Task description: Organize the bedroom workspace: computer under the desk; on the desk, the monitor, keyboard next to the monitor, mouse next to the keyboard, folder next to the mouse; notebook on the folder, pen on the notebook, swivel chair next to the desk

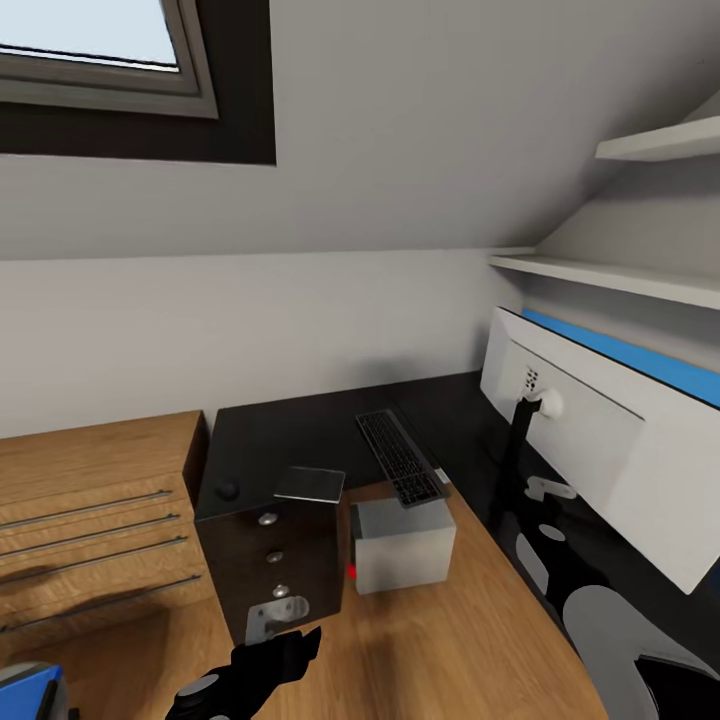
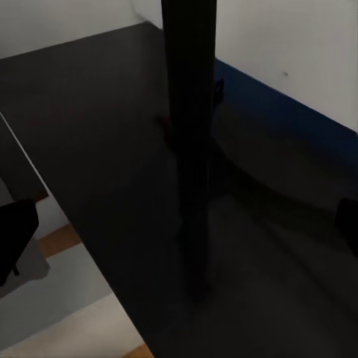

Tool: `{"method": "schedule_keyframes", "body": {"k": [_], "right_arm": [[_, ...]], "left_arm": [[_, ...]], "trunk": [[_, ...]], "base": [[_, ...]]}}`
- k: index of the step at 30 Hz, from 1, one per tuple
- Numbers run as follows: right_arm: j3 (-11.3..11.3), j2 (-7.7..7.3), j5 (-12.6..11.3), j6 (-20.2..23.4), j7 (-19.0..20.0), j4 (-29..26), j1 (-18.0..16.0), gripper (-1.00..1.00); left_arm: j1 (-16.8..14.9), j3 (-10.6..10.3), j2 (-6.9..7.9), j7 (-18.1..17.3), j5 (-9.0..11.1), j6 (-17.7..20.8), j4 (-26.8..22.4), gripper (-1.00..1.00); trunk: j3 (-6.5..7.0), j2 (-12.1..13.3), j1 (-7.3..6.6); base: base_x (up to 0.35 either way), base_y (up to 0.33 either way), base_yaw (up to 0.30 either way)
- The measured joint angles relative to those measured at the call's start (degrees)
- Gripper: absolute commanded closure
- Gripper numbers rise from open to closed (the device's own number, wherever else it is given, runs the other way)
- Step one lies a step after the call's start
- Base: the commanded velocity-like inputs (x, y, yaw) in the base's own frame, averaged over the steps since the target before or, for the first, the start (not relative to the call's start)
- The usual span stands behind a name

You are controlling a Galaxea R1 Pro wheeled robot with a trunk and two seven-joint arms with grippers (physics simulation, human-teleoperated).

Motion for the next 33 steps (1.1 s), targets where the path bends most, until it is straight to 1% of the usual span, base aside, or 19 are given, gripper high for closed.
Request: {"method": "schedule_keyframes", "body": {"k": [33], "right_arm": [[0.0,-0.08,0.1,0.0,0.0,0.0,0.0,-1.00]], "left_arm": [[0.0,0.0,0.00,0.0,0.4,0.0,0.1,-1.00]], "trunk": [[-5.94,-13.3,7.25]], "base": [[0.000,0.000,0.000]]}}
